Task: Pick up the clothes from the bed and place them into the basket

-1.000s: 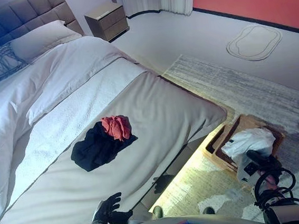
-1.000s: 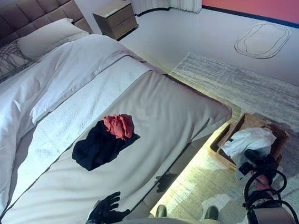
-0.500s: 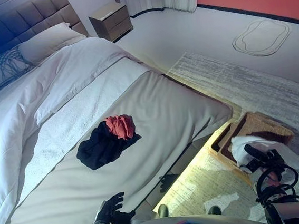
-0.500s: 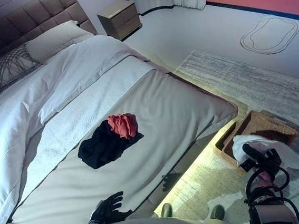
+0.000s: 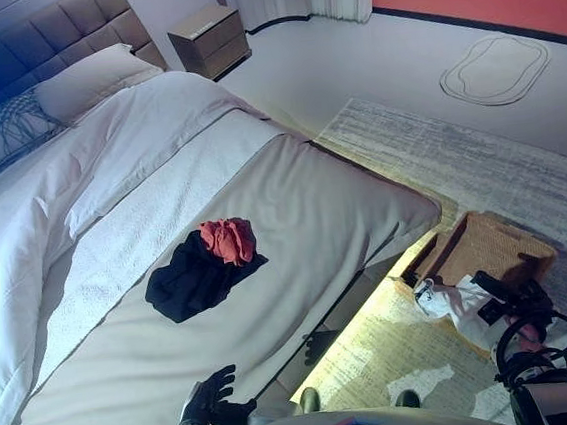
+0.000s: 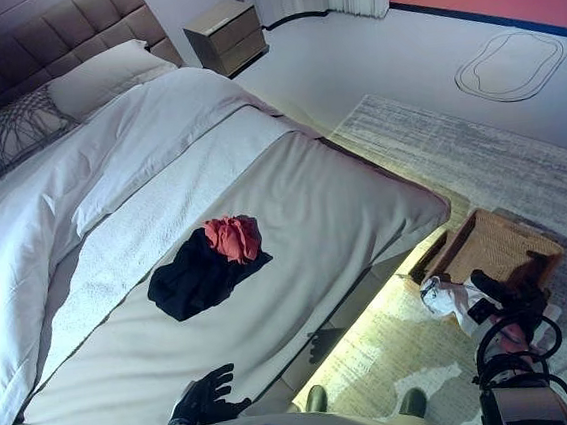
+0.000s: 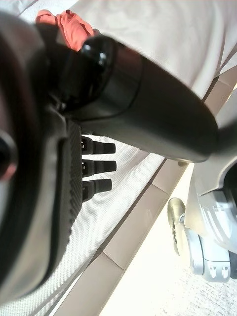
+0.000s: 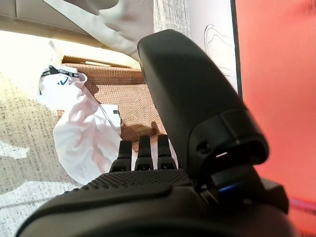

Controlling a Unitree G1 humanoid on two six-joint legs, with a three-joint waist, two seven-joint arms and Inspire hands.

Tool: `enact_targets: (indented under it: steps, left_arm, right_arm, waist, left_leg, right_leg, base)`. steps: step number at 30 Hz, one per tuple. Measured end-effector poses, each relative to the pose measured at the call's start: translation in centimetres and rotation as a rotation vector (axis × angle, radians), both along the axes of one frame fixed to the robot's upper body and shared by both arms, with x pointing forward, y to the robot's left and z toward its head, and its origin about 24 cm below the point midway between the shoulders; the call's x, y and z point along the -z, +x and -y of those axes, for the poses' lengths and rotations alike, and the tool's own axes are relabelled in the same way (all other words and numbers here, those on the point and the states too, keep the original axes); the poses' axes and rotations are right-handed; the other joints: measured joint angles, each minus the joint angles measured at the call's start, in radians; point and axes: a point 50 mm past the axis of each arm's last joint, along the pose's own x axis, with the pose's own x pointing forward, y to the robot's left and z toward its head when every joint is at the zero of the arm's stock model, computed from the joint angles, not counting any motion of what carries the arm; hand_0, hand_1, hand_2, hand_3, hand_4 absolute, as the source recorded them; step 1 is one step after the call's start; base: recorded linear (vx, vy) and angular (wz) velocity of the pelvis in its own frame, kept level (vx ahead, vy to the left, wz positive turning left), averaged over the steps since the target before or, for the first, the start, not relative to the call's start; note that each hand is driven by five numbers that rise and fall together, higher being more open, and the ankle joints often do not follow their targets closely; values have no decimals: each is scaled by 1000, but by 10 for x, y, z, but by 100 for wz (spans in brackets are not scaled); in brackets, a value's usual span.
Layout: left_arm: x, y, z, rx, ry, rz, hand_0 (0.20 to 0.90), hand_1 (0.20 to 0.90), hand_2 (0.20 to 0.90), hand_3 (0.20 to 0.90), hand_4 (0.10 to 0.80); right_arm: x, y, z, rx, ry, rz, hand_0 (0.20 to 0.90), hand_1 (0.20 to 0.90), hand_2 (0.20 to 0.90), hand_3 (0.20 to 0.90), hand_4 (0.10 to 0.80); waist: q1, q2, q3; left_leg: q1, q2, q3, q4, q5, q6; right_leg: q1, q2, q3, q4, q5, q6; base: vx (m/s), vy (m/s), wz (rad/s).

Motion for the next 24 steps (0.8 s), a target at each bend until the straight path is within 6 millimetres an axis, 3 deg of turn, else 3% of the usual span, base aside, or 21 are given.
enact_targets:
  steps: [6, 11, 15, 19, 24]
  left_arm:
    - [0, 0, -1, -2, 3, 1, 900, 900, 900, 900, 800]
    - [-1, 2, -4, -9, 11, 8, 900, 900, 900, 900, 800]
    - [-3, 5, -8, -6, 22, 14, 900, 900, 900, 900, 800]
    - [-5, 15, -11, 4, 29, 35, 900, 900, 900, 900, 800]
    - [-6, 18, -13, -5, 35, 38, 900, 900, 900, 900, 800]
  right_arm:
    - [2, 0, -3, -14, 12, 3, 900, 900, 900, 900, 800]
    - [16, -6, -18, -75, 46, -45, 900, 900, 900, 900, 800]
    - [36, -16, -45, -189, 82, -137, 900, 900, 900, 900, 800]
    - [60, -40, -76, -338, 127, -276, 900, 900, 900, 900, 800]
    - [75, -61, -99, -504, 162, -387, 900, 900, 900, 900, 800]
  waist:
    - [-4, -7, 4]
    - [-5, -25, 14]
    - [-3, -47, 12]
    - [11, -71, 4]
    - [32, -103, -17]
  left_leg:
    - [2, 0, 1, 0, 0, 0]
    - [0, 1, 0, 0, 4, -7]
    - [-5, 2, -5, -1, 7, -10]
    - [-17, 1, -28, -1, 13, -16]
    - [-29, 0, -48, 3, 19, -17]
  right_leg:
    - [1, 1, 1, 0, 0, 0]
    - [3, 1, 1, 0, 0, 0]
    - [3, 1, -9, 0, 0, 0]
    - [5, 0, -34, 0, 0, 1]
    - [5, -2, -54, 0, -3, 3]
  base:
    - [-11, -4, 0]
    - [-65, -5, 1]
    - [-79, -43, 6]
    - [-45, -44, 16]
    - [-47, -24, 14]
